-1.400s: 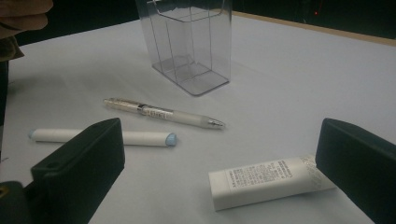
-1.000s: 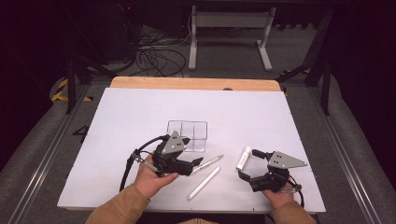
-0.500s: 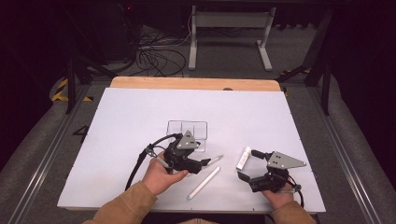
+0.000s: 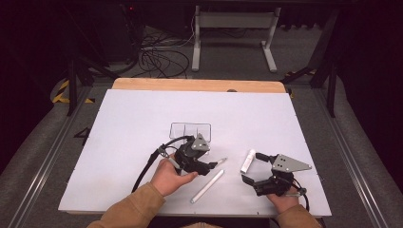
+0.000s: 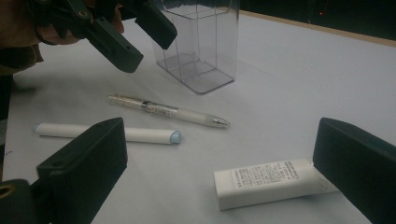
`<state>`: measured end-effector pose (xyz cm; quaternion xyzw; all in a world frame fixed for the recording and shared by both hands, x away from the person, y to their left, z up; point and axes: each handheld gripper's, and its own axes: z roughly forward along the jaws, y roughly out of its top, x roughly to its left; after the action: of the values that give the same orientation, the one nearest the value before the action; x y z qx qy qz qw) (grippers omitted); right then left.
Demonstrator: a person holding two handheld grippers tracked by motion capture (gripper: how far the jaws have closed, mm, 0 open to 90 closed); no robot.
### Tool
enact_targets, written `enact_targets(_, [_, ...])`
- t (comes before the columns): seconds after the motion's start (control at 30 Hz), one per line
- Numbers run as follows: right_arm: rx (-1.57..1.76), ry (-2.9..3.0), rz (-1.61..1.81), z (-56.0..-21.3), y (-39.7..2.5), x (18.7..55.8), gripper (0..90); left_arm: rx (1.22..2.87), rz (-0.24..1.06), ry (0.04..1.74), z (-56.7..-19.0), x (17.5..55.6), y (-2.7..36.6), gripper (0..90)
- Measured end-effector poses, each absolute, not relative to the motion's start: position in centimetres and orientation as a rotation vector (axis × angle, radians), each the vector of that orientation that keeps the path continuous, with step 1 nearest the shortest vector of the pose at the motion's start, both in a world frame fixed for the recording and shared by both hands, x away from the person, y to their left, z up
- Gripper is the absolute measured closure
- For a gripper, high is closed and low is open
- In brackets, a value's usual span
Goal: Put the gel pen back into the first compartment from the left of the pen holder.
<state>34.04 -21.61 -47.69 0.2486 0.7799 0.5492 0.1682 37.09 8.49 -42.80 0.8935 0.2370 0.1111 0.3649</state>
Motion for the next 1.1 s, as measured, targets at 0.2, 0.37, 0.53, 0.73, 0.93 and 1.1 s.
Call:
enact_targets(0.2, [0.706,2.219,1.563,-47.7,-21.6,34.0,3.5,2.33,0.248,0.612,-43.2,37.5,7.5,46.4])
enact_targets(0.37, [0.702,2.222,1.563,-47.7,-21.6,34.0,3.5,2.357,0.213,0.611,-43.6,38.0,6.8,50.1])
enact_targets(0.53, [0.7,2.224,1.564,-47.7,-21.6,34.0,3.5,2.396,0.216,0.609,-44.1,38.4,6.2,53.2])
enact_targets(0.73, [0.7,2.227,1.566,-47.7,-21.6,34.0,3.6,2.418,0.232,0.607,-44.7,38.8,5.8,56.3])
enact_targets(0.93, [0.698,2.228,1.567,-47.7,-21.6,34.1,3.6,2.437,0.254,0.623,-45.2,39.1,5.5,59.8])
enact_targets(1.1, [0.698,2.231,1.57,-47.7,-21.6,34.1,3.6,2.473,0.262,0.63,-45.6,39.3,5.3,63.2])
